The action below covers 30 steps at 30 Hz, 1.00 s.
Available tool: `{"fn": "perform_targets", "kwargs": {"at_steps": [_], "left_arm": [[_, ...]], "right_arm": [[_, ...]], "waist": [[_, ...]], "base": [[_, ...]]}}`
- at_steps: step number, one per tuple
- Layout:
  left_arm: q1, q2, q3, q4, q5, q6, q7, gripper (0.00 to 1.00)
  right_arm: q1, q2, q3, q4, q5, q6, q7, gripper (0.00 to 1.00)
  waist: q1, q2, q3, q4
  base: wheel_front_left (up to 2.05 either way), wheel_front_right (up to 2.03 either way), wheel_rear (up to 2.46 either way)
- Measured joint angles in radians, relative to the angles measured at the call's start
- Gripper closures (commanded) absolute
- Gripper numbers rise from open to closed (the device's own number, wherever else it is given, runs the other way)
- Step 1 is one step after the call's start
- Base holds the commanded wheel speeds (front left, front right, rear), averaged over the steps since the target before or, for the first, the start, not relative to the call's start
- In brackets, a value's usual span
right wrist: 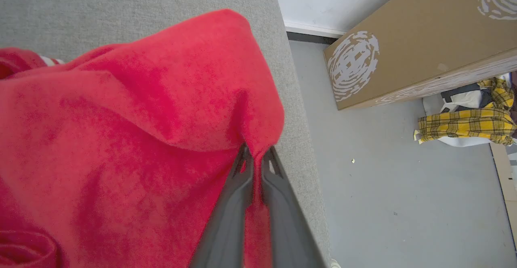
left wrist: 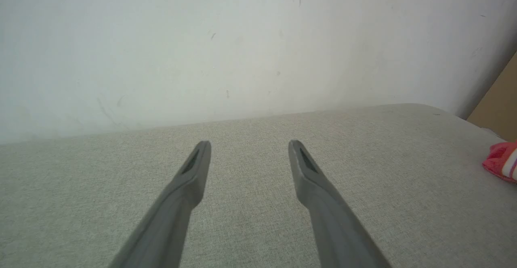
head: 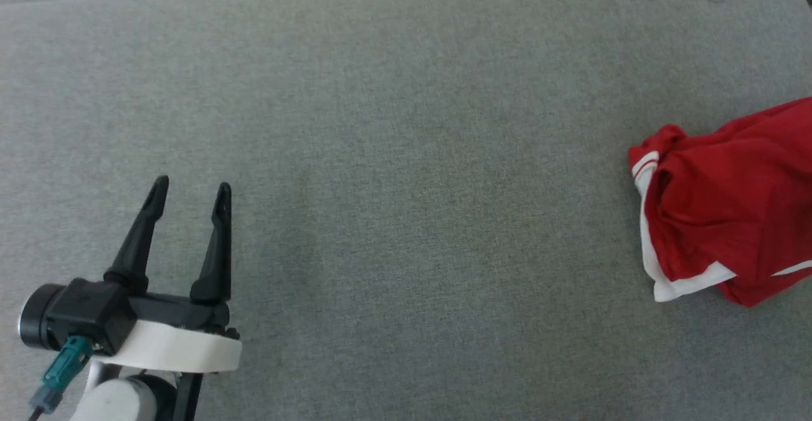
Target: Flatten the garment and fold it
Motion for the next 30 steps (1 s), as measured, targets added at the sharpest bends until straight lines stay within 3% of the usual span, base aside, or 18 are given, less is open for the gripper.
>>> {"fn": "perform_targets", "kwargs": {"at_steps": [6,7,8,9,10,11,18,24,30], "left_arm": [[-0.028,0.005,0.007,-0.013,0.009,-0.009,-0.008,0.0],[-0.033,0.002,0.012,-0.017,0.009,-0.01,-0.011,0.0],[-0.035,0.0,0.016,-0.02,0.011,-0.013,-0.016,0.0],[-0.035,0.0,0.02,-0.021,0.016,-0.017,-0.018,0.0],[-0.035,-0.003,0.026,-0.023,0.018,-0.017,-0.02,0.0],[-0.035,-0.008,0.032,-0.024,0.018,-0.018,-0.023,0.0],[-0.035,-0.051,0.086,-0.048,0.051,-0.06,-0.027,0.0],[-0.033,-0.146,0.16,-0.081,0.079,-0.124,-0.028,0.0],[-0.006,-0.234,0.231,-0.039,0.089,-0.142,-0.028,0.0]], "right_arm": [[-0.012,0.008,-0.038,0.049,-0.039,0.0,-0.057,1.0],[-0.014,0.014,-0.045,0.06,-0.046,0.0,-0.068,0.94],[-0.016,0.022,-0.051,0.071,-0.054,0.0,-0.078,0.67],[-0.02,0.033,-0.06,0.083,-0.061,0.0,-0.088,0.47],[-0.024,0.041,-0.065,0.093,-0.068,0.0,-0.099,0.04],[-0.026,0.045,-0.066,0.101,-0.077,0.0,-0.109,0.0],[-0.033,0.058,-0.087,0.138,-0.103,0.0,-0.145,0.0],[-0.034,0.074,-0.104,0.128,-0.104,0.0,-0.174,0.0],[-0.028,0.124,-0.101,0.046,-0.062,0.0,-0.252,0.0]], "waist": [[-0.0001,0.0,0.057,-0.02],[-0.0001,0.0,0.065,-0.021],[-0.0001,0.0,0.072,-0.022],[0.0,0.0,0.079,-0.023],[-0.0001,0.0,0.084,-0.023],[-0.0001,0.0,0.089,-0.023],[-0.0002,0.0,0.099,-0.019],[-0.0003,0.0,0.073,-0.016],[-0.0003,0.0,0.017,-0.01]], "base": [[0.0,0.0,0.0],[0.0,0.0,0.0],[0.0,0.0,0.0],[0.0,0.0,0.0],[0.0,0.0,0.0],[0.0,0.0,0.0],[0.0,0.0,0.0],[0.0,0.0,0.0],[0.0,0.0,0.0]]}}
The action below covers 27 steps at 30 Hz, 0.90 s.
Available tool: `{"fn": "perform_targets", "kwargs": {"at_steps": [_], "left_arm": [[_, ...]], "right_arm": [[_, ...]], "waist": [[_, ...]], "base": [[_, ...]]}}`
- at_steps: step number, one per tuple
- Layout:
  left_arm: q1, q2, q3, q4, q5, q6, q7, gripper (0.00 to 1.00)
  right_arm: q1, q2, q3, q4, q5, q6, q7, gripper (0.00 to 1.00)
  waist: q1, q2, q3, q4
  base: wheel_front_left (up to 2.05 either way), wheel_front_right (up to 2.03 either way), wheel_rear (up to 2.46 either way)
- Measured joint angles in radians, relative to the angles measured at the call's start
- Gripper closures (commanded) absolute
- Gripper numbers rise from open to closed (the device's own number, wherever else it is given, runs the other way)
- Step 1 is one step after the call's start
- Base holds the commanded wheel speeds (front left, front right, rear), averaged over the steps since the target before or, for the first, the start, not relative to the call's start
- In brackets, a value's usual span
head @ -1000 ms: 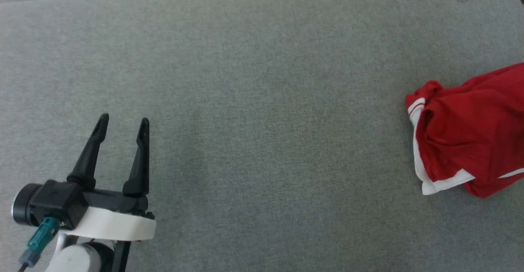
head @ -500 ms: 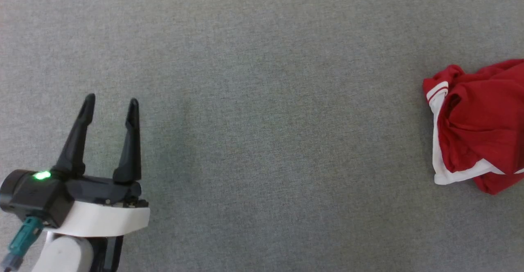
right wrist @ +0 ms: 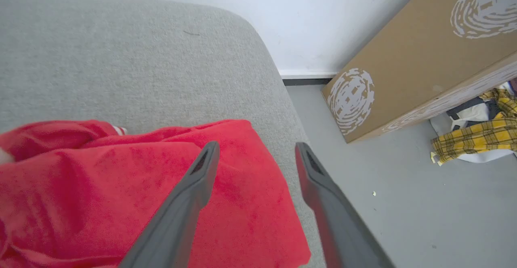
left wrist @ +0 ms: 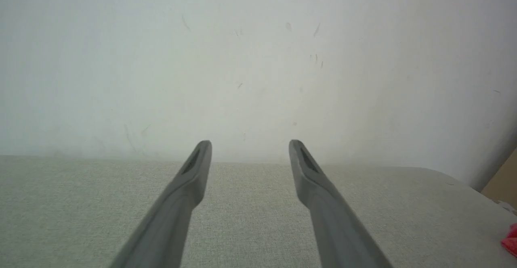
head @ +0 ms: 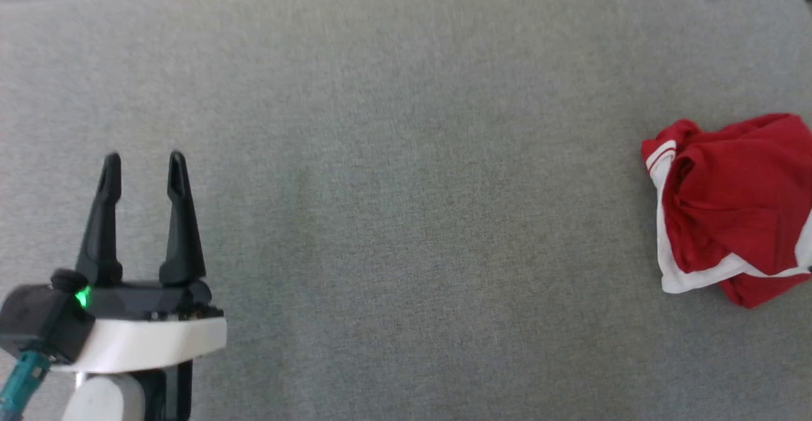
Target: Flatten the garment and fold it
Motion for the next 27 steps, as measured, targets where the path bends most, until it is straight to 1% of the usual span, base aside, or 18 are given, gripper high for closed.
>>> {"fn": "perform_targets", "kwargs": {"at_steps": [4,8,9,12,15,20,24,27], "left_arm": [[0.034,-0.04,0.02,0.028,-0.002,-0.018,0.0,0.0],[0.073,-0.061,0.026,0.035,-0.007,-0.058,0.0,0.0],[0.084,-0.07,0.028,0.039,-0.014,-0.061,0.0,0.0],[0.105,-0.081,0.042,0.044,0.0,-0.06,0.0,0.0],[0.116,-0.083,0.053,0.041,0.043,-0.058,0.0,0.0],[0.148,-0.099,0.045,0.054,0.088,-0.059,0.0,0.0],[0.163,-0.114,0.03,0.081,0.123,-0.06,0.0,0.0],[0.183,-0.125,0.009,0.114,0.134,-0.069,0.0,0.0]], "right_arm": [[0.038,0.039,0.018,-0.064,0.028,0.0,-0.066,0.0],[0.087,0.08,0.026,-0.107,0.048,0.0,-0.158,0.0],[0.099,0.088,0.029,-0.114,0.053,0.0,-0.181,0.0],[0.138,0.105,0.055,-0.128,0.058,0.0,-0.243,0.0],[0.175,0.118,0.094,-0.141,0.073,0.0,-0.313,0.0],[0.231,0.135,0.162,-0.148,0.1,0.0,-0.453,0.0],[0.278,0.136,0.185,-0.121,0.139,0.0,-0.536,0.0],[0.308,0.137,0.202,-0.092,0.153,0.0,-0.581,0.0]], "waist": [[-0.0001,0.0,-0.051,0.007],[-0.0002,0.0,-0.107,0.016],[-0.0002,0.0,-0.122,0.018],[-0.0003,0.0,-0.162,0.027],[-0.0003,0.0,-0.199,0.038],[-0.0003,0.0,-0.254,0.055],[-0.0002,0.0,-0.29,0.072],[-0.0001,0.0,-0.312,0.084]], "base": [[0.0,0.0,0.0],[0.0,0.0,0.0],[0.0,0.0,0.0],[0.0,0.0,0.0],[0.0,0.0,0.0],[0.0,0.0,0.0],[0.0,0.0,0.0],[0.0,0.0,0.0]]}}
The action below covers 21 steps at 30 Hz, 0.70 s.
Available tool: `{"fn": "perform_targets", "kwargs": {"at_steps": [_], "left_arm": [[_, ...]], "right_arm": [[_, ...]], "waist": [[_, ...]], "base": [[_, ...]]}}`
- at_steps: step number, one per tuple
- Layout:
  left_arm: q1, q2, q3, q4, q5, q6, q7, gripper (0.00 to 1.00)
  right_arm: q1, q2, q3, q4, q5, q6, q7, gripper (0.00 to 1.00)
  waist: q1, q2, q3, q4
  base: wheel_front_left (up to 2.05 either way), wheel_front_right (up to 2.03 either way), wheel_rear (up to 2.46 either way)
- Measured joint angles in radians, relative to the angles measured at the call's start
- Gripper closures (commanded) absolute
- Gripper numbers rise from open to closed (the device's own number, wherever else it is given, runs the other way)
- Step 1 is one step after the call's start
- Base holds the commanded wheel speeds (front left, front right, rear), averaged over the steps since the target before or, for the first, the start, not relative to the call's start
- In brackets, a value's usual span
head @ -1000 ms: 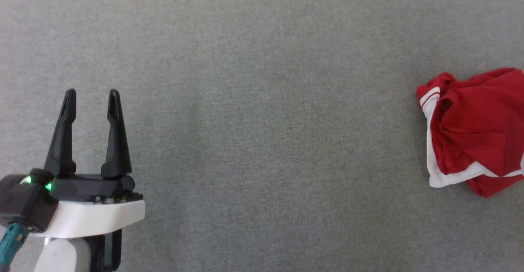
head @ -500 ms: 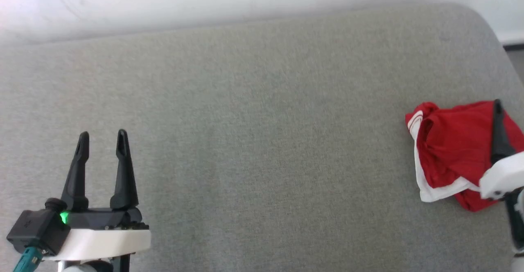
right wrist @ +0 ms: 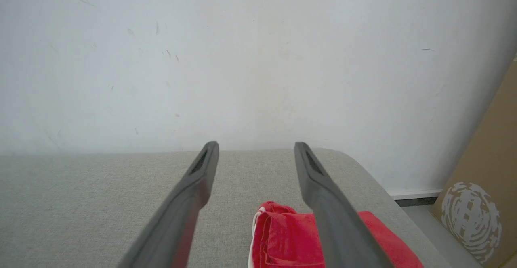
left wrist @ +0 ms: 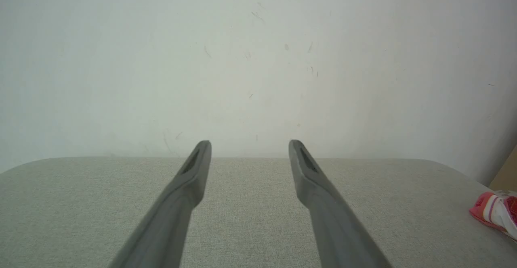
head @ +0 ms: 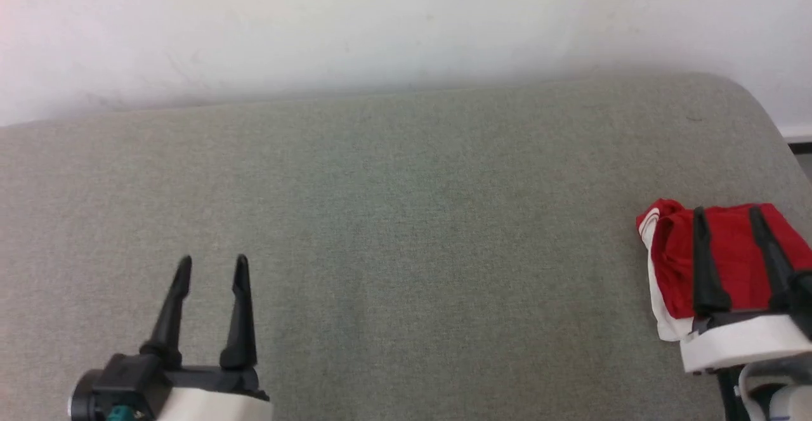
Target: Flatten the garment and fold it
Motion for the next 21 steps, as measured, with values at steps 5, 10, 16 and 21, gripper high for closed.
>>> {"fn": "perform_targets", "kwargs": {"at_steps": [5,10,16,21], "left_arm": [[0.038,-0.026,-0.009,0.039,0.007,0.0,0.0,0.0],[0.063,-0.029,-0.01,0.101,0.007,-0.002,0.0,0.0],[0.063,-0.034,-0.007,0.116,0.008,-0.009,0.0,0.0],[0.062,-0.045,-0.009,0.127,0.009,-0.018,0.0,0.0]], "right_arm": [[0.038,0.001,0.013,0.057,0.033,0.0,-0.055,0.0],[0.069,0.001,0.001,0.115,0.037,0.0,-0.08,0.0],[0.082,0.001,0.02,0.144,-0.005,0.0,-0.092,0.0],[0.082,0.001,0.034,0.152,-0.005,0.0,-0.095,0.0]], "waist": [[0.0,0.0,-0.036,0.015],[0.0001,0.0,-0.061,0.025],[0.0001,0.0,-0.071,0.023],[0.0001,0.0,-0.066,0.015]], "base": [[0.0,0.0,0.0],[0.0,0.0,0.0],[0.0,0.0,0.0],[0.0,0.0,0.0]]}}
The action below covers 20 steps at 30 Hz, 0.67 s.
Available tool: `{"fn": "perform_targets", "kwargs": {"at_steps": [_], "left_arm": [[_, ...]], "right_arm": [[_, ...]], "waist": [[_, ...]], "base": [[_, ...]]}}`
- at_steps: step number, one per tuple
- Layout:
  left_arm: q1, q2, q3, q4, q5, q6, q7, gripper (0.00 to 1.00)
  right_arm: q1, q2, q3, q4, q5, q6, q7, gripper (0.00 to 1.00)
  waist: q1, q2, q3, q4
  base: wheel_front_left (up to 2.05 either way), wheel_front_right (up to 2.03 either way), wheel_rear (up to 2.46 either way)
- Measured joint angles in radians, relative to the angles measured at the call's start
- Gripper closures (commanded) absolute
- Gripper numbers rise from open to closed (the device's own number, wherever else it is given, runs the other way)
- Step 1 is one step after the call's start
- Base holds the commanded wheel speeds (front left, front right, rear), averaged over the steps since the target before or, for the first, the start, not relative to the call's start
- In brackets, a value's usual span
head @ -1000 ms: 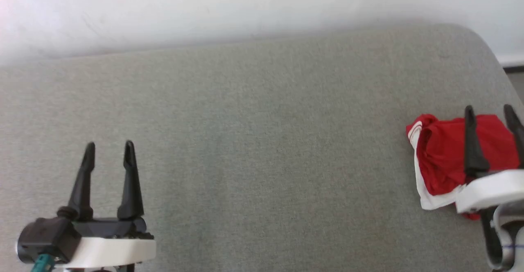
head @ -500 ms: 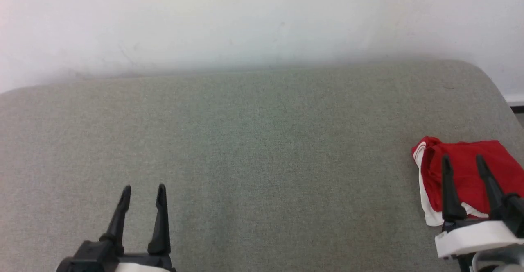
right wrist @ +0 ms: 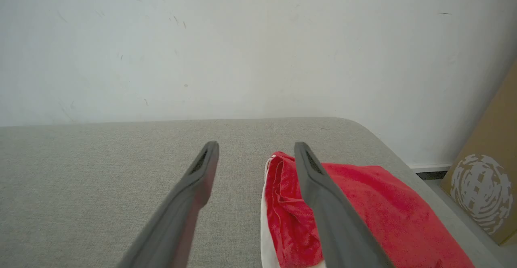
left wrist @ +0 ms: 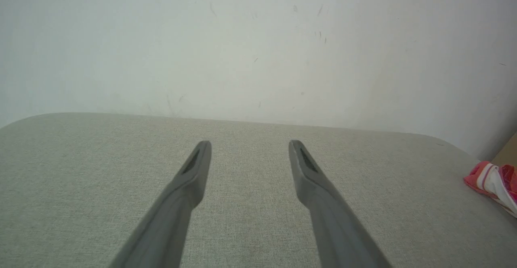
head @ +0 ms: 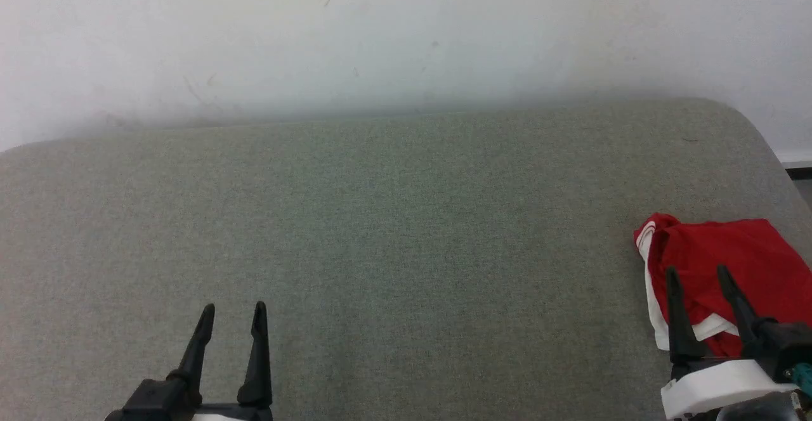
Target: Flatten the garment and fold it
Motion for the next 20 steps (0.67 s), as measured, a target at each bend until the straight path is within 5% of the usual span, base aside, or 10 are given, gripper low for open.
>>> {"fn": "perform_targets", "kwargs": {"at_steps": [6,7,20], "left_arm": [[-0.001,-0.003,0.002,0.015,-0.006,-0.008,0.0,0.0],[-0.001,-0.003,0.005,0.015,-0.006,-0.008,0.0,1.0],[-0.002,-0.003,0.003,0.015,-0.005,-0.008,0.012,1.0]], "right_arm": [[-0.001,0.0,0.003,0.005,0.0,0.0,0.0,0.0],[-0.001,0.0,0.004,0.006,0.0,0.0,0.001,1.0],[-0.001,-0.001,0.01,0.004,0.0,0.0,0.012,1.0]], "waist": [[0.0001,0.0,0.007,-0.002],[0.0,0.0,0.007,-0.002],[0.0001,0.0,0.006,0.0]], "base": [[0.0,0.0,0.0],[0.0,0.0,0.0],[0.0,0.0,0.0]]}}
